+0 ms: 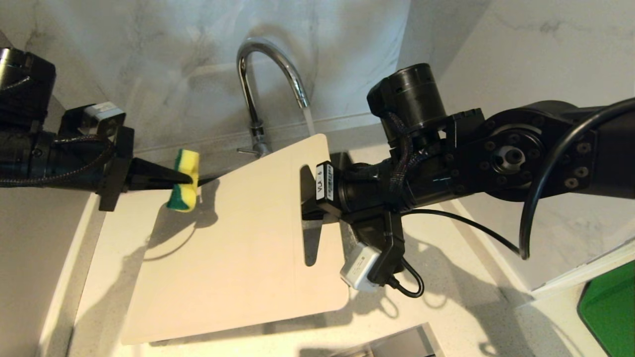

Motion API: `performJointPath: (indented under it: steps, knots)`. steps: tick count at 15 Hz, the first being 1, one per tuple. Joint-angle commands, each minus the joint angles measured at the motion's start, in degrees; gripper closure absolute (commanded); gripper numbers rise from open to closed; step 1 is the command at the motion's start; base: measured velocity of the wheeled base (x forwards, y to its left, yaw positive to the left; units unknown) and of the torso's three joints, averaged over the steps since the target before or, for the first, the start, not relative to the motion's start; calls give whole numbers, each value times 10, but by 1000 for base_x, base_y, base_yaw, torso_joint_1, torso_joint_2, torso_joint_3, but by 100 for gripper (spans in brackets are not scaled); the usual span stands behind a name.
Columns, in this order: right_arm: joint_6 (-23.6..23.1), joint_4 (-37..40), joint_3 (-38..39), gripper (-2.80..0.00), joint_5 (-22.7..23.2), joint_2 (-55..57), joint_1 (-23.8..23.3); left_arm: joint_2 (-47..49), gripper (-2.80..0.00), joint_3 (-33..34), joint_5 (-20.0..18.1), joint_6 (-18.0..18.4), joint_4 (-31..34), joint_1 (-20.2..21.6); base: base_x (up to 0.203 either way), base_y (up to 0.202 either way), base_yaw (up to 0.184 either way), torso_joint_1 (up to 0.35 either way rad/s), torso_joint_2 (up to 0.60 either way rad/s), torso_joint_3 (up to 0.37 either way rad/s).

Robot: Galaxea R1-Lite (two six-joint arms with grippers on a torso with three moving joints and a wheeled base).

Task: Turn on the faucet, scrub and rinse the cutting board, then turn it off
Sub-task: Scrub the cutting board underwater

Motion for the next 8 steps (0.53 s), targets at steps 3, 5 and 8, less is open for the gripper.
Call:
performJointPath:
  steps: [3, 5, 8]
  knots:
    - [5, -20, 3, 0, 1, -6, -1, -3, 0, 0, 142, -35, -4, -177, 0, 0, 0, 0, 0, 0]
    - [13, -27, 6, 0, 1, -7, -1, 6, 0, 18, 170, -32, -6, -179, 0, 0, 0, 0, 0, 0]
    - [13, -27, 6, 0, 1, -8, -5, 6, 0, 86, 173, -6, -58, -146, 0, 0, 0, 0, 0, 0]
